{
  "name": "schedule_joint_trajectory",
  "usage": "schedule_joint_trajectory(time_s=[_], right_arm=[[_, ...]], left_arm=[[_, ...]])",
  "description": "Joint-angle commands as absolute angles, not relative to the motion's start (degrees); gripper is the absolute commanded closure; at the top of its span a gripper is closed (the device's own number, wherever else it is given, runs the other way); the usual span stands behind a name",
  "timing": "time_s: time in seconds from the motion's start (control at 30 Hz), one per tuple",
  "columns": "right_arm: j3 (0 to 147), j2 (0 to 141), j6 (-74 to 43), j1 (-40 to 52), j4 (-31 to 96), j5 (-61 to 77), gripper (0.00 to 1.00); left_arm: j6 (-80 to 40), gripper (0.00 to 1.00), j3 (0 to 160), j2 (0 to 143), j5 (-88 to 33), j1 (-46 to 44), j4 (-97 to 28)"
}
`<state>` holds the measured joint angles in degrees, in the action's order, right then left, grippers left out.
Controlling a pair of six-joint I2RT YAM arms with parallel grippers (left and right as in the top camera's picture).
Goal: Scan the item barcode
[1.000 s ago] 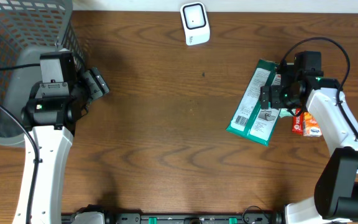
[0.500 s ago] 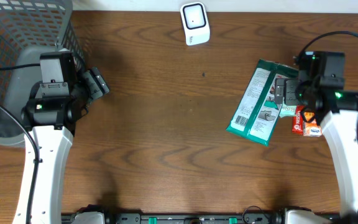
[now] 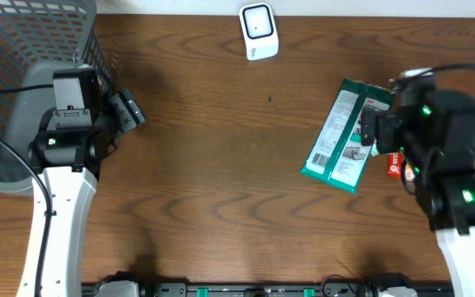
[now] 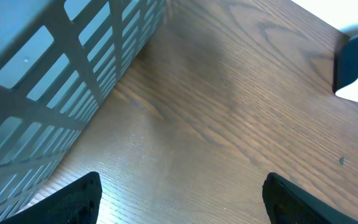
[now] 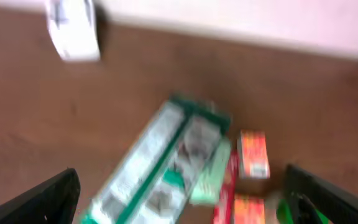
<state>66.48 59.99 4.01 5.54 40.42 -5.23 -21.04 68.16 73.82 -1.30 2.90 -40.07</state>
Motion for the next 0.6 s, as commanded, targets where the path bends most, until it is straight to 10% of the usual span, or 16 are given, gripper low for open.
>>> schedule_joint_trajectory(time_s=[0.0,0.57], right_arm=[[66.57,53.43,4.58,5.85,33.85,-0.40,0.01],[40.49,19.05,7.38,5.85,-9.61,11.05,0.01]], left_arm=[[-21.10,0.16,68.47,73.73,-0.38,3.20,-40.07],[-21.10,0.16,68.47,73.73,-0.38,3.20,-40.07]])
